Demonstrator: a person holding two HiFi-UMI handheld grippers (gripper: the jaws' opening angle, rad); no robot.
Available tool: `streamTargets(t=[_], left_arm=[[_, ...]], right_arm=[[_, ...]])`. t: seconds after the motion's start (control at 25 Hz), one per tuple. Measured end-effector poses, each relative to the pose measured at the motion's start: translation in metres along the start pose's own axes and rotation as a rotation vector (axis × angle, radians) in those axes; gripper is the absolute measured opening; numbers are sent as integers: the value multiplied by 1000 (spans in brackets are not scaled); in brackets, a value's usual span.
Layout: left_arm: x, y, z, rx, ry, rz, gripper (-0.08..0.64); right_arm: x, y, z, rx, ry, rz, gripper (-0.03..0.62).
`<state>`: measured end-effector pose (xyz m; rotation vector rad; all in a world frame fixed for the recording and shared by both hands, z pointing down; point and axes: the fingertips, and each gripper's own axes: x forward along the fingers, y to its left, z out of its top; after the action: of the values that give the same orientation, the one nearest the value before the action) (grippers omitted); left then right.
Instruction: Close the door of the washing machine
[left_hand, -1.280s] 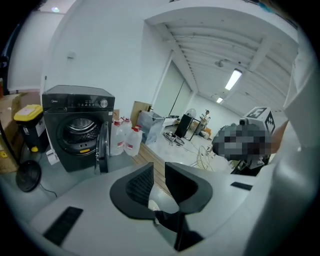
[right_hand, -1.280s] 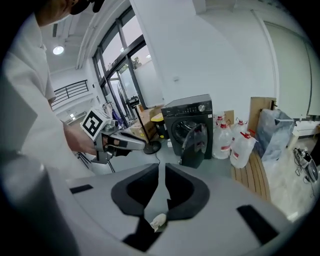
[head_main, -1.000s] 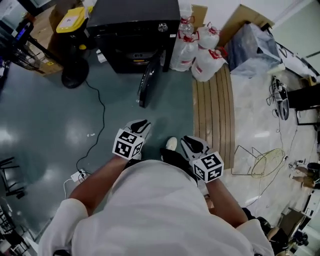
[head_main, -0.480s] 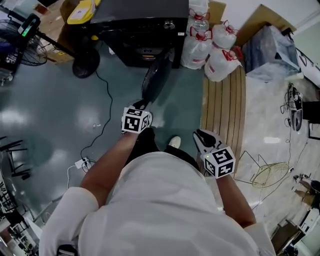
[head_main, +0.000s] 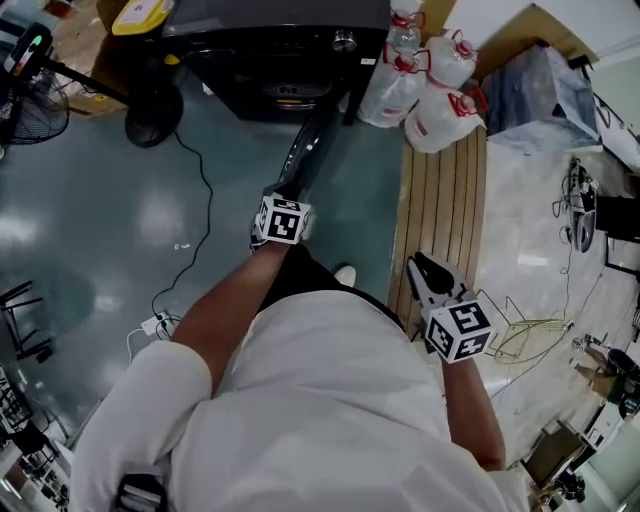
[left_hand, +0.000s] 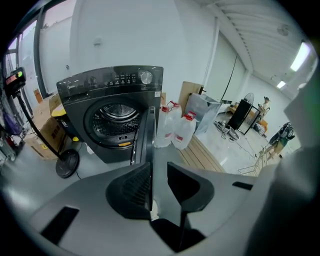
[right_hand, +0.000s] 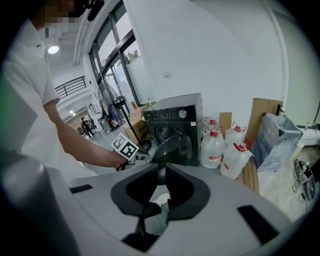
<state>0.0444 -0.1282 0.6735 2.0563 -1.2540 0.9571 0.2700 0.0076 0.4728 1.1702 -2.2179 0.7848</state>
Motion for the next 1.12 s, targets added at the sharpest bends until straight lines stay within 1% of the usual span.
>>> streamTargets(t=[0.12, 0.2, 0.44, 0.52, 0.6, 0.8, 0.96, 1.12], left_arm=[[19, 0, -4, 10, 45, -11, 104], [27, 2, -7, 20, 70, -3, 104], [40, 17, -6, 36, 93, 34, 104], [44, 19, -8, 40, 111, 31, 106], [48, 20, -8, 45, 128, 23, 123], [50, 22, -7, 71, 149, 22, 124], [51, 31, -9, 90, 160, 13, 124], [50, 50, -9, 128, 174, 7, 124]], right_arm=[[5, -1, 4, 30, 21, -13, 51], [7, 0, 5, 34, 36, -21, 48], [11, -1, 16, 85, 45, -28, 40], [11, -4, 19, 93, 45, -35, 36], [13, -6, 23, 98, 48, -39, 35], [23, -7, 31, 104, 57, -39, 32], [34, -6, 37, 104, 60, -36, 31], [48, -4, 46, 109, 59, -31, 31]])
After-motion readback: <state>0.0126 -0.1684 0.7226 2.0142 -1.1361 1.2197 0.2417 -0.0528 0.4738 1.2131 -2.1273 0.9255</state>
